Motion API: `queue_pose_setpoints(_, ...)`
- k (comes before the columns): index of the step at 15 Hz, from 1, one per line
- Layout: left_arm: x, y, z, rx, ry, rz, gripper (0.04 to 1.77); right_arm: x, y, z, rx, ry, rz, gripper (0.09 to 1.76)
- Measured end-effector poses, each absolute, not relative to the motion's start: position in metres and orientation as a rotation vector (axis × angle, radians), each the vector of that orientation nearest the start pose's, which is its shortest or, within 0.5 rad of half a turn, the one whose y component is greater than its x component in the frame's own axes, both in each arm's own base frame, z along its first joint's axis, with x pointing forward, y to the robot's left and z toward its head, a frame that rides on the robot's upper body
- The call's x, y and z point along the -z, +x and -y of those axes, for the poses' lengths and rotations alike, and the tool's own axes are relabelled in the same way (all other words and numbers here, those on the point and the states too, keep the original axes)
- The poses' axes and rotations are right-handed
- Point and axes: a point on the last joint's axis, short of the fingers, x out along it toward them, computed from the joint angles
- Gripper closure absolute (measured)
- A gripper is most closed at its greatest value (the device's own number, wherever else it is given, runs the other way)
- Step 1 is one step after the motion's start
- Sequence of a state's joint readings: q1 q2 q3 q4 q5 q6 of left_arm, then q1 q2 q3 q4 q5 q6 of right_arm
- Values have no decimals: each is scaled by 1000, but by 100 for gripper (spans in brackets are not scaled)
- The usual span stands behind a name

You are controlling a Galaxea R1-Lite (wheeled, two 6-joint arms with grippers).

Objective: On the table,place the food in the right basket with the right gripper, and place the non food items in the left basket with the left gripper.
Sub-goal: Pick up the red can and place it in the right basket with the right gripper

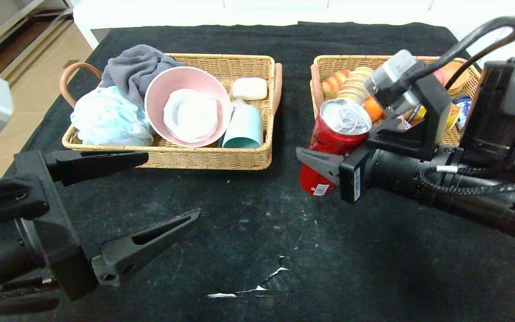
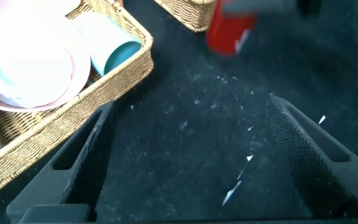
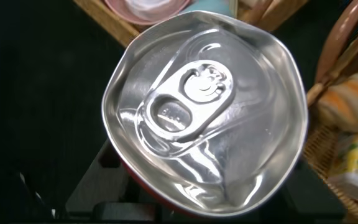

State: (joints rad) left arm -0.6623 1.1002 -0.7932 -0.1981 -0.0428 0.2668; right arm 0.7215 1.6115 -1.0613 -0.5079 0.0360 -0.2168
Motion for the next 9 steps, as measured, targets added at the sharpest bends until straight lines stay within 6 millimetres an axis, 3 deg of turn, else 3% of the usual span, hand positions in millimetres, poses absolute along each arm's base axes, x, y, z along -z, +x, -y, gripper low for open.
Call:
queue_pose_setpoints(5,-276,121,96,715,289,-9,9,-330,233,-176,-666,-200,104,82)
queue_pose_setpoints(9,-275,120,95,717,292,-19,9,-353,249,-141,-535,-195,135,82)
